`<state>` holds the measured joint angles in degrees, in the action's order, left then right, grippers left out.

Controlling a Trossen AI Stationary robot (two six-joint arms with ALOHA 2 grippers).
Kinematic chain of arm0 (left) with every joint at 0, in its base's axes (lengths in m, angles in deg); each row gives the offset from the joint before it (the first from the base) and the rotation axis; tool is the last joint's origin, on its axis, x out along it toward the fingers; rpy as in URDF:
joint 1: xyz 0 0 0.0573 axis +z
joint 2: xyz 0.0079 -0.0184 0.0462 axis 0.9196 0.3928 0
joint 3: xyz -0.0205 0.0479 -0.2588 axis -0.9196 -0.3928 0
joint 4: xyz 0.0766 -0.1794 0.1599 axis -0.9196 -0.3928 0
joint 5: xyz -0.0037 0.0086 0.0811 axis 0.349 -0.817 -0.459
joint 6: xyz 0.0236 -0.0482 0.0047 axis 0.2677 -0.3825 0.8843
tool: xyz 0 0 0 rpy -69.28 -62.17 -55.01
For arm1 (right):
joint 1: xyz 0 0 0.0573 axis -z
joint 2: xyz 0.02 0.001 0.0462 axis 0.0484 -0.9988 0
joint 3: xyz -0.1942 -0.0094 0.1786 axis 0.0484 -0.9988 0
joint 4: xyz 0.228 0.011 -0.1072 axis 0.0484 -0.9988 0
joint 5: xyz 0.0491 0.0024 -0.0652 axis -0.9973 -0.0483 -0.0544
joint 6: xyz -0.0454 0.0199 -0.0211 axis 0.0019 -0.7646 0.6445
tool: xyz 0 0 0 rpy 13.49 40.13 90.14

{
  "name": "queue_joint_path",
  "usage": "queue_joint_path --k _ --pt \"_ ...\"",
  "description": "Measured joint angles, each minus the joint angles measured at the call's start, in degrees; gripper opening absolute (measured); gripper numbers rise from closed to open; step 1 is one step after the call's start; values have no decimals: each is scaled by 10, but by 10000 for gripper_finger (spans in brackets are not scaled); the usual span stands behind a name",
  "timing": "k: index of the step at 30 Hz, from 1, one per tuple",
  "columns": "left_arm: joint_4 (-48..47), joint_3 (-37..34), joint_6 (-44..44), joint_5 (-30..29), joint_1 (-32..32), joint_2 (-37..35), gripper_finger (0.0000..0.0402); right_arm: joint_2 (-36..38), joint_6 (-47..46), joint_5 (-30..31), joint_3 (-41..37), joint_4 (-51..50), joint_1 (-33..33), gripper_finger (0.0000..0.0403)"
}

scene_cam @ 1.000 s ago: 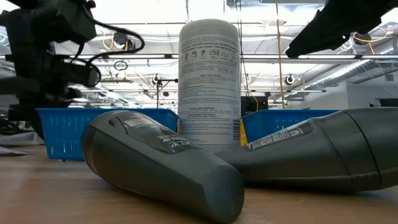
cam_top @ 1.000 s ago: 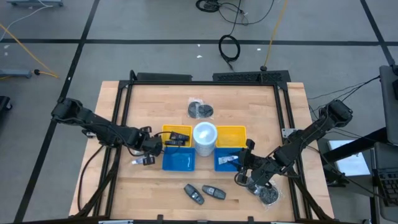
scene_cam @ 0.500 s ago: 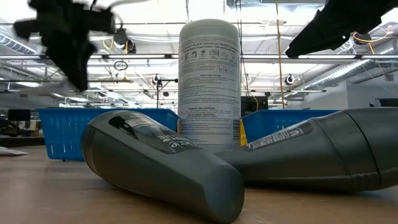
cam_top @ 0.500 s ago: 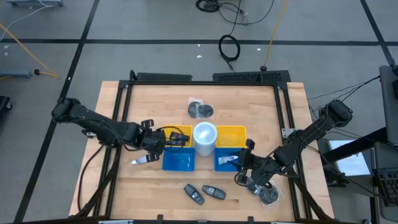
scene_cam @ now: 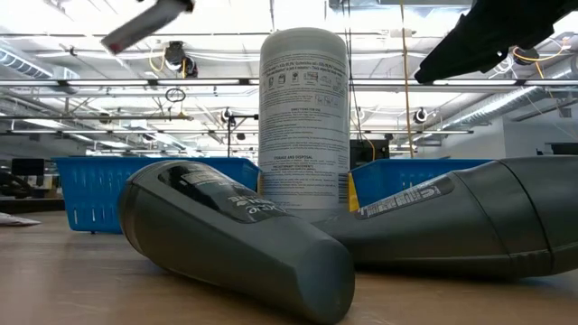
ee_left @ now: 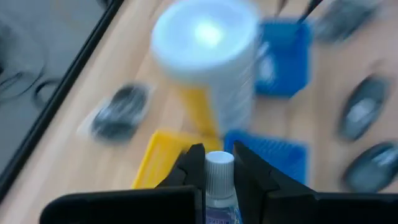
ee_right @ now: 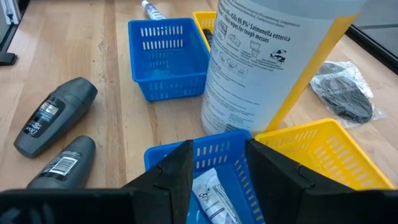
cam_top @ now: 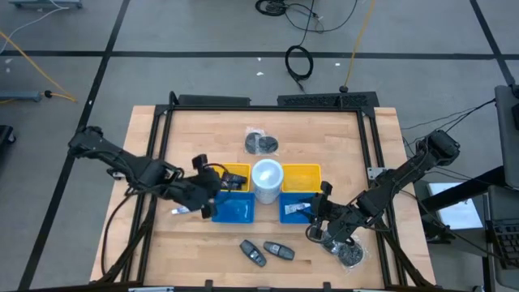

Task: Pick & Place Travel size toiletries
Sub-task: Put the toothpaste into the right blue bin

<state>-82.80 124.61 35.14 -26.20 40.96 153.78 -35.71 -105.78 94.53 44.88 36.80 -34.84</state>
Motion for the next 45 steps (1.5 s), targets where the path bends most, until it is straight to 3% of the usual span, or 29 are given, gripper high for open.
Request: queue_joint_path --k 7,12,19,26,31,35,40,45 --pt "189 0 73 -32 -26 1 36 0 30 2 0 54 0 139" --pt "333 0 147 -92 -31 10 36 0 111 18 0 183 2 139" --pt "537 0 280 -89 -29 82 36 0 253 19 0 354 18 139" --pt "690 0 374 63 -28 147 36 0 326 16 0 394 25 139" --pt "701 0 401 212 -20 156 36 0 357 -32 0 404 25 139" --pt "708 0 400 248 -12 155 36 0 375 -112 0 433 29 139" --pt "724 0 400 302 -2 158 36 0 375 -166 0 455 47 139" --pt "747 0 409 347 9 176 36 0 361 -271 0 475 69 139"
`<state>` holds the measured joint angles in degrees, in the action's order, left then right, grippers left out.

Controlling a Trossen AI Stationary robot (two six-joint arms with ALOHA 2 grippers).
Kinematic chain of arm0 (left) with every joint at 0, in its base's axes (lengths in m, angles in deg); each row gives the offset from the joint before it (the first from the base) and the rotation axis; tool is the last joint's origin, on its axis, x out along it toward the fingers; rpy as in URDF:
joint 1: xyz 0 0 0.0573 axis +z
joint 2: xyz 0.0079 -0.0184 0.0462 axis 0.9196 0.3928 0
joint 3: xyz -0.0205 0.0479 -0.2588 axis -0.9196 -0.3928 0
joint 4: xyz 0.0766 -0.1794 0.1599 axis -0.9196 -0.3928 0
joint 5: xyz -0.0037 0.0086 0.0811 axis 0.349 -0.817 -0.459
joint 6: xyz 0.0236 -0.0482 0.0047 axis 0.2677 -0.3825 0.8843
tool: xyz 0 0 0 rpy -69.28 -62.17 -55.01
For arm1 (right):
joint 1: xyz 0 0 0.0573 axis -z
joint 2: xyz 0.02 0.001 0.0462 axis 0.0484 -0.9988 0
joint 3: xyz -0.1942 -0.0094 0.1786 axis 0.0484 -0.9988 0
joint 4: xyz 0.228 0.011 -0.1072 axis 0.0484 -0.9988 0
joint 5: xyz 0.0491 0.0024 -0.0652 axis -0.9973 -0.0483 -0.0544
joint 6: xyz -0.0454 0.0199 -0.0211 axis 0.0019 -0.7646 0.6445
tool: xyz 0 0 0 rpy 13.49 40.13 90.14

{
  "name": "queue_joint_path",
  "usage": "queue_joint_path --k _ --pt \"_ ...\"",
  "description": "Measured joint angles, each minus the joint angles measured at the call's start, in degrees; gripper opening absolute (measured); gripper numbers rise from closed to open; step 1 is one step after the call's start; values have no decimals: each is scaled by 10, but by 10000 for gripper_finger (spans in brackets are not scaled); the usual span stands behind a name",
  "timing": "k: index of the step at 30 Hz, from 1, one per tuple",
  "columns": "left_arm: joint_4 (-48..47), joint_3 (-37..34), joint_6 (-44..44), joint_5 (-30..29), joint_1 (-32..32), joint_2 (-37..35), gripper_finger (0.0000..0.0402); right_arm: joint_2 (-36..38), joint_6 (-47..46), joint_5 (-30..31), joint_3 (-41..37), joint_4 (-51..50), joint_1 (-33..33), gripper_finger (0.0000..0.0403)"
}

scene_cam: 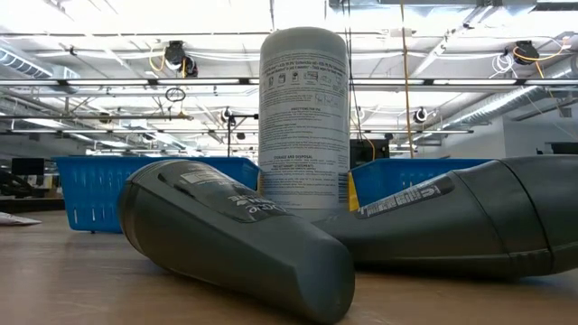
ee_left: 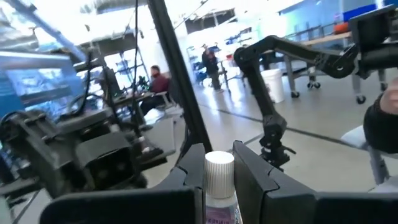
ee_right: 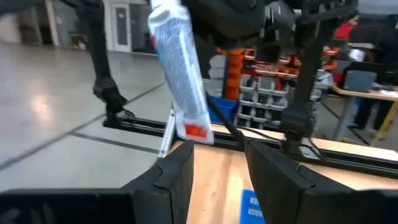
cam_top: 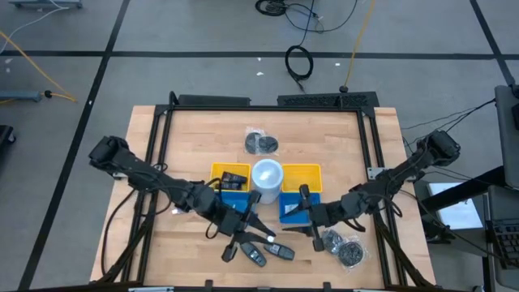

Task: Pick & Place Travel size toiletries
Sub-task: Put the toothpaste into the right blue bin

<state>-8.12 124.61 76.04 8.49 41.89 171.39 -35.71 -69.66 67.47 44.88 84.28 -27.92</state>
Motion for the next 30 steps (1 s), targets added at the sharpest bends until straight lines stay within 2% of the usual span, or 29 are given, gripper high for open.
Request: queue_joint_path --k 3,8,18,22,28,30 --pt "28 0 1 12 4 16 36 0 -13 -18 0 5 11 139" --pt "51 0 8 40 16 34 36 -14 -36 -89 0 14 21 139" --pt "52 0 4 51 28 35 36 -33 -36 -90 0 16 22 134" --pt "41 0 2 50 28 35 36 -33 -31 -90 0 17 22 102" --pt "40 0 0 54 27 35 36 -33 -13 -123 0 24 23 17" --pt "39 0 -2 54 27 35 36 -33 -7 -124 0 21 23 7"
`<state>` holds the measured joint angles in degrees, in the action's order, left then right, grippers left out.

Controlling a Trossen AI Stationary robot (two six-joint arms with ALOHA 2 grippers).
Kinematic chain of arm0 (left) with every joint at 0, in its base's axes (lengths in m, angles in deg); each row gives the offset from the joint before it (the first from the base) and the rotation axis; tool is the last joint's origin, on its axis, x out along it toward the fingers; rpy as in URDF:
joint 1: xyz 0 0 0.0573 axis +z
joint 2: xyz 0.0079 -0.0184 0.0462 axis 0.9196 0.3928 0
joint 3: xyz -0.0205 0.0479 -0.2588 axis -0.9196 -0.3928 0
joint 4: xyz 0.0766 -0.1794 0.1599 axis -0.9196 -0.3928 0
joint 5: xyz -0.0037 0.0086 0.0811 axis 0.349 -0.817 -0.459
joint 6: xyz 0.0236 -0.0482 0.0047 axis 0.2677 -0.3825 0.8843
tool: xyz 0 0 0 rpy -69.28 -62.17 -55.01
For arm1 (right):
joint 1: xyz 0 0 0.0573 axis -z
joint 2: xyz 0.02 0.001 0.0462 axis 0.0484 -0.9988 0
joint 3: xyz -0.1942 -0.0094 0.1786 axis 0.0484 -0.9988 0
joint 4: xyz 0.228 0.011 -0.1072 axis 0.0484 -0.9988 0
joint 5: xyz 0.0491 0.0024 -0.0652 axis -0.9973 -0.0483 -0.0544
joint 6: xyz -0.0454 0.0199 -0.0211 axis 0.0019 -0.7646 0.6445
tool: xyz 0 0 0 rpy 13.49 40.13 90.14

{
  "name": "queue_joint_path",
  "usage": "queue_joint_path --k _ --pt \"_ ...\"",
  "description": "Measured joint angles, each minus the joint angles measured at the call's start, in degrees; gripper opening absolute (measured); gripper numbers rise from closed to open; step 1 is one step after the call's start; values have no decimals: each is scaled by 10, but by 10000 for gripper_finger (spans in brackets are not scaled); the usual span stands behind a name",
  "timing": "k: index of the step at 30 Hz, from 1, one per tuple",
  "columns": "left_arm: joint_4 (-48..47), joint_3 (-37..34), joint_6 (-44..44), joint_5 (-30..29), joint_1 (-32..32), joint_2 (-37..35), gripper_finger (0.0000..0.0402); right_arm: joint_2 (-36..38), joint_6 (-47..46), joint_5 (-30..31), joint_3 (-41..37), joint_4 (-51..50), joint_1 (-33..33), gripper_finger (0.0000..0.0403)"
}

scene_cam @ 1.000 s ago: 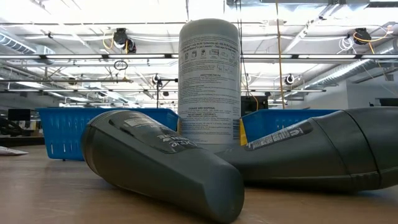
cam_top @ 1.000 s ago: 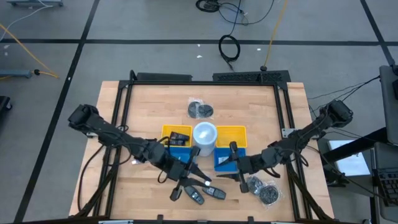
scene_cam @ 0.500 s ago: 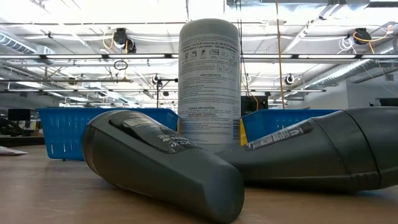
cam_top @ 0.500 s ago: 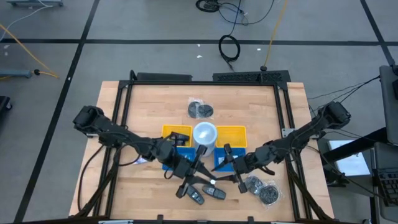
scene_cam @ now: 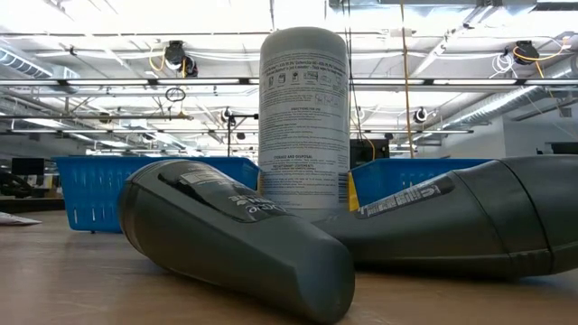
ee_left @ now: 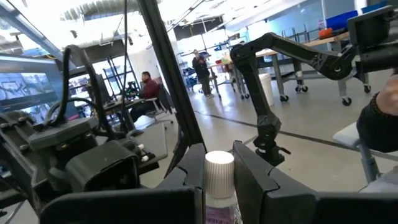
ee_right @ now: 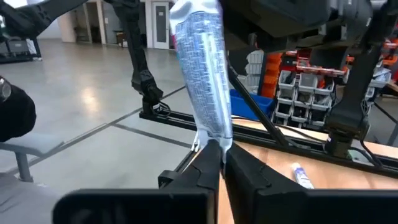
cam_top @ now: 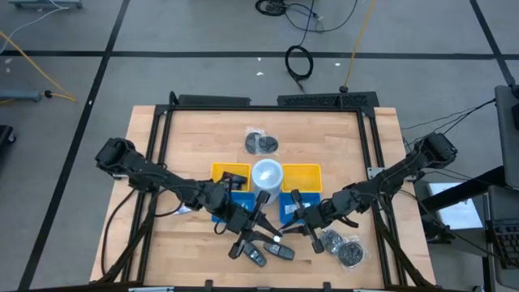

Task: Pick & Place Travel size toiletries
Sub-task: Put the toothpaste into the right blue bin

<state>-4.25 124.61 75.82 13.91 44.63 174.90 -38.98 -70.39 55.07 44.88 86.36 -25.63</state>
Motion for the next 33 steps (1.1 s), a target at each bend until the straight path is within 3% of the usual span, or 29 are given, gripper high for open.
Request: queue_joint_path --k 11,23,26,33 --pt "-2 0 -8 -12 0 0 97 0 1 -10 0 -18 -3 1" --pt "1 0 -5 -14 -14 -4 112 4 -9 -8 0 -44 -6 0" --pt "-1 0 4 -19 -21 -4 135 4 -9 -8 0 -46 -6 0" --pt "-1 0 -30 -92 -46 -4 205 5 -27 -8 0 -59 -9 0"
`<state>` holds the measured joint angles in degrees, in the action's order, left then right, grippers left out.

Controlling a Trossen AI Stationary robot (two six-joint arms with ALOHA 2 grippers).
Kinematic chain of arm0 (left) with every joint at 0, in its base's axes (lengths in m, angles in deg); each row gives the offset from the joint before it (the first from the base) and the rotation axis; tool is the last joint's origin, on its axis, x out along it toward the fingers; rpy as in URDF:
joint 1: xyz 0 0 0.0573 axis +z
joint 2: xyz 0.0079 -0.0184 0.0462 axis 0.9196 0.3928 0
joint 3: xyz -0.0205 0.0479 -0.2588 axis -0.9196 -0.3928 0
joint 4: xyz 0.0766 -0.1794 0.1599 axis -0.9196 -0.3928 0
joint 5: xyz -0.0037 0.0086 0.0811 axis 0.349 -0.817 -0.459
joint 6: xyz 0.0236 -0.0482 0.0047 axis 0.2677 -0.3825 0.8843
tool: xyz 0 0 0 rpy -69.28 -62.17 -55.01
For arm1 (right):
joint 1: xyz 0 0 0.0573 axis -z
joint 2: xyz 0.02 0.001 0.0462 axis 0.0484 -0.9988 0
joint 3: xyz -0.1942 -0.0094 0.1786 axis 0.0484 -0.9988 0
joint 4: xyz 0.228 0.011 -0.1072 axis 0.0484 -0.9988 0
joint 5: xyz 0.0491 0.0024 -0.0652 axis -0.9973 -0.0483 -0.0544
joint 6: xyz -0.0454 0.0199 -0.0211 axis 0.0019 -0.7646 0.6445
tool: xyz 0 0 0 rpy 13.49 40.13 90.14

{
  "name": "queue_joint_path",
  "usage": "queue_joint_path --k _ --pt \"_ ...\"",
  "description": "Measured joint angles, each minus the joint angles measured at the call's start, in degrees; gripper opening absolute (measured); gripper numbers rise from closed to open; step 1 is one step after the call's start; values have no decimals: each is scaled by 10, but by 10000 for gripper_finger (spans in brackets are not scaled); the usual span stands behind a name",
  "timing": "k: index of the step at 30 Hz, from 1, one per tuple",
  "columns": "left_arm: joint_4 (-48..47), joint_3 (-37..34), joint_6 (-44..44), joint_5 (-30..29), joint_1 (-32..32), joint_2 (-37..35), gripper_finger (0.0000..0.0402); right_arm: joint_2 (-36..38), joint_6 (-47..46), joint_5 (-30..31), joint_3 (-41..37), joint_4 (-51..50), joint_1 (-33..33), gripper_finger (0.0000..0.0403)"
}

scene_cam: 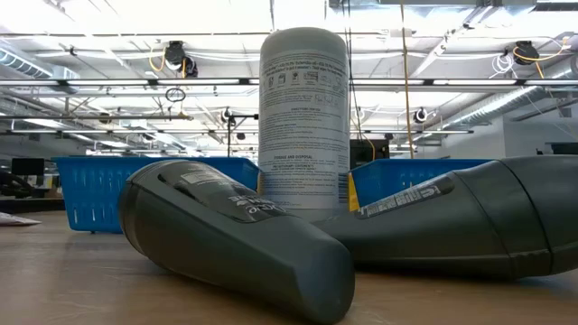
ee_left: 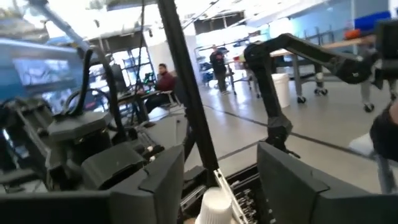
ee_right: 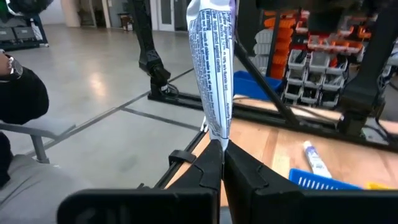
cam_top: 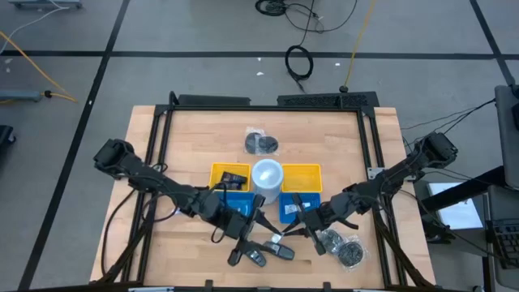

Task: Pick & Place Travel size toiletries
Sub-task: Put the toothpaste into the right blue bin

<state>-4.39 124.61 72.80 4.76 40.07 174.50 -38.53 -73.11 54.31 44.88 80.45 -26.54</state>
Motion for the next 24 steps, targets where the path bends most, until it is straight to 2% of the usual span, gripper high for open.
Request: queue_joint_path --k 4,7,11,14,18,24 --pt "-19 0 -6 -22 -36 0 222 0 -4 4 0 -28 -8 0" --pt "-37 0 -4 -80 -69 0 221 1 -6 21 0 -32 -14 0" --pt "-98 0 -4 -206 -121 -6 212 9 -14 50 0 -72 -24 0" --pt "-134 0 -36 -303 -155 -13 202 22 -26 77 0 -112 -32 0" --pt "-165 0 -64 -416 -191 -11 190 37 -52 79 0 -158 -35 0" --pt "-249 0 -154 -467 -205 -11 173 49 -105 93 0 -235 -37 0"
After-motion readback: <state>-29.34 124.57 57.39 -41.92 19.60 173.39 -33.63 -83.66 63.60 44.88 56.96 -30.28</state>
